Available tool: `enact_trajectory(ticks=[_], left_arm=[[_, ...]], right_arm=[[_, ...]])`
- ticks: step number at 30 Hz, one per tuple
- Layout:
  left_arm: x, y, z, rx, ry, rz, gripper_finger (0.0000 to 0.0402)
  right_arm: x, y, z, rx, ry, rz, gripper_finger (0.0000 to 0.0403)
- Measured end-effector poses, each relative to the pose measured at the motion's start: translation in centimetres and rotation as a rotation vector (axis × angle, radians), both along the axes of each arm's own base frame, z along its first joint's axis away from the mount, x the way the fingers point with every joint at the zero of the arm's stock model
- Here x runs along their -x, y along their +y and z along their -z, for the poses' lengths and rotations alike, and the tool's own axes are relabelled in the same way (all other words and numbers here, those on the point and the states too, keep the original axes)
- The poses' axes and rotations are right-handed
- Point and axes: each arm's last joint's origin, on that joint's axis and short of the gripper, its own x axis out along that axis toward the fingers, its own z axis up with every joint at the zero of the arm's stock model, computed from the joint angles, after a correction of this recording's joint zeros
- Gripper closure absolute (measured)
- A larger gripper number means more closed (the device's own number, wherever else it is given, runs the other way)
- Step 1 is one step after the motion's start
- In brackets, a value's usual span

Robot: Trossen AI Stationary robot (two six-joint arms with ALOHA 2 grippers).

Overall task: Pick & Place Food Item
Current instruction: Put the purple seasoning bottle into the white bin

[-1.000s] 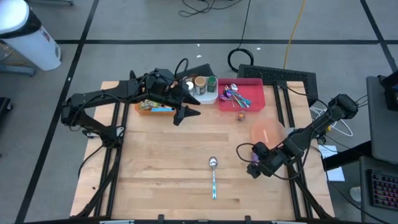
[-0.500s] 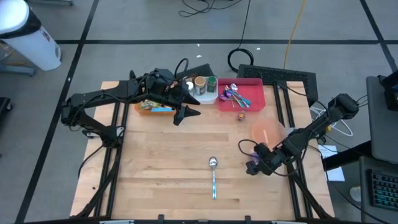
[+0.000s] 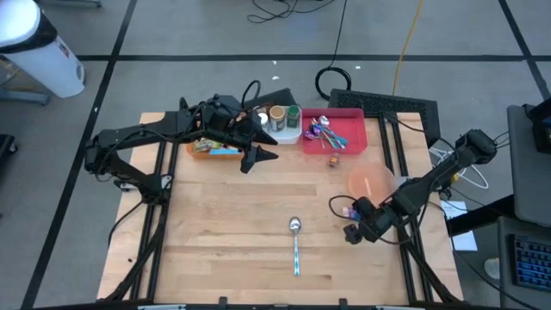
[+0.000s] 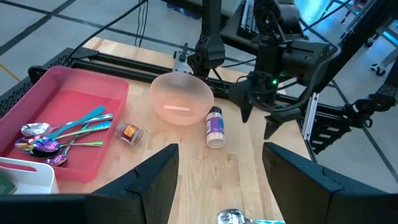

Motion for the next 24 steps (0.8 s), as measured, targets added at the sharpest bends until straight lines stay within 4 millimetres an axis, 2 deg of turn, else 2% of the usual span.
enact_trajectory(ticks=[7,14,20,24], left_arm=[[-0.1,0.0,0.0,-0.009,-0.006,0.003,0.016],[-0.1,0.0,0.0,-0.02,-0.007,0.007,0.016],[-0.1,0.0,0.0,0.0,-0.004,-0.002,0.016],[-0.1,0.0,0.0,0.01,-0.003,-0.007,0.016]], right_arm=[[-0.9,-0.9,-2.1,0.14,-0.072,-0.055,0.0012],[-2.5,-3.0,-2.8,0.235,-0.151,-0.169,0.0012],[-4.3,-5.5,-3.2,0.314,-0.279,-0.415,0.0012],[-4.7,-6.8,-3.3,0.342,-0.338,-0.596,0.0012]])
